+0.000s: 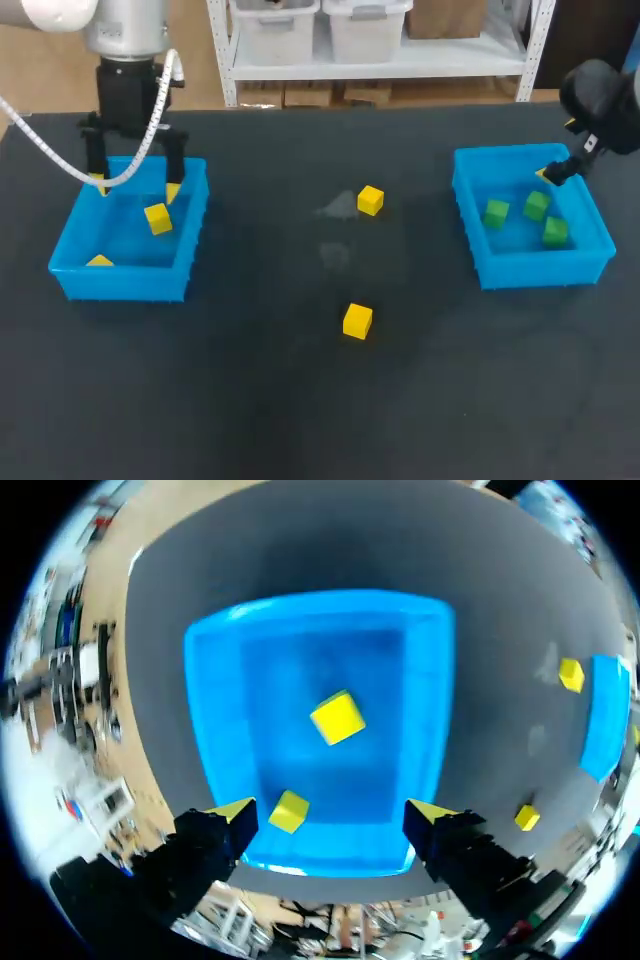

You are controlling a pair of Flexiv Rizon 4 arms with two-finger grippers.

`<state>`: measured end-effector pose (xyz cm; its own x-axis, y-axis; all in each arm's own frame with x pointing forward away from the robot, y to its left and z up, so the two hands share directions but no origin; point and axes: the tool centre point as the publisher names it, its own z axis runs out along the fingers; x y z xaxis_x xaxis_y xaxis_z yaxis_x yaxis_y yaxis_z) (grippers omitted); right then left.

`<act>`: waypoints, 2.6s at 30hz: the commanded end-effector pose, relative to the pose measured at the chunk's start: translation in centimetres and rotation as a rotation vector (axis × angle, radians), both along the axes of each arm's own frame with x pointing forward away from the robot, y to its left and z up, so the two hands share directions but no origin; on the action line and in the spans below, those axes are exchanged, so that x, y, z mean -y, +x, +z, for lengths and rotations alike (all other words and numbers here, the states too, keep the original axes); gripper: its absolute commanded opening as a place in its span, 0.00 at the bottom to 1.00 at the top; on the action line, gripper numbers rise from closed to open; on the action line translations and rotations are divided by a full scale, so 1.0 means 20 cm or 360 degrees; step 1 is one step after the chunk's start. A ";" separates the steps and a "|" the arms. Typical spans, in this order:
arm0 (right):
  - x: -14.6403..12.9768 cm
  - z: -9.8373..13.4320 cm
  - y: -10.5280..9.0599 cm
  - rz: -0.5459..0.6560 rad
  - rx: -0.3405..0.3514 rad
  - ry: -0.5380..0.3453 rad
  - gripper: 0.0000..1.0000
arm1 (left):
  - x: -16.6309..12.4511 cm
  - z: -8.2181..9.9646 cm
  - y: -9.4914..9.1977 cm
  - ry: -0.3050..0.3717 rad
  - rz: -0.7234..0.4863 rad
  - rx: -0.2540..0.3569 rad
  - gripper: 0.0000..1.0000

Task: Put the green cubes in the right bin and the yellow cubes in the left bin.

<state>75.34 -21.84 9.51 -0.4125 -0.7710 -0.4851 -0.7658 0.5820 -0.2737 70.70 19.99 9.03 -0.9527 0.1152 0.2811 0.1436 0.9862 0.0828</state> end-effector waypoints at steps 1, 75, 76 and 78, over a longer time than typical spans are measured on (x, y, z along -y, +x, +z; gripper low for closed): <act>0.00 0.00 0.00 -0.0002 0.0003 0.0000 1.00 | 0.14 0.06 0.01 -0.0016 -0.0178 0.0489 1.00; 0.00 0.00 0.00 -0.0002 0.0003 0.0000 1.00 | 1.19 -0.20 0.36 -0.0143 -0.0566 0.0455 0.00; 0.00 0.00 0.00 -0.0002 0.0003 0.0000 1.00 | 1.13 -0.17 0.36 -0.0139 -0.0544 0.0473 0.00; 0.00 0.00 0.00 -0.0002 0.0003 0.0000 1.00 | 1.00 -0.11 0.35 -0.0122 -0.0486 0.0512 0.00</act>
<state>75.34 -21.84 9.50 -0.4126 -0.7710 -0.4851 -0.7657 0.5820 -0.2738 80.13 -3.92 4.86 -0.9075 0.4152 0.0633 0.4199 0.8999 0.1179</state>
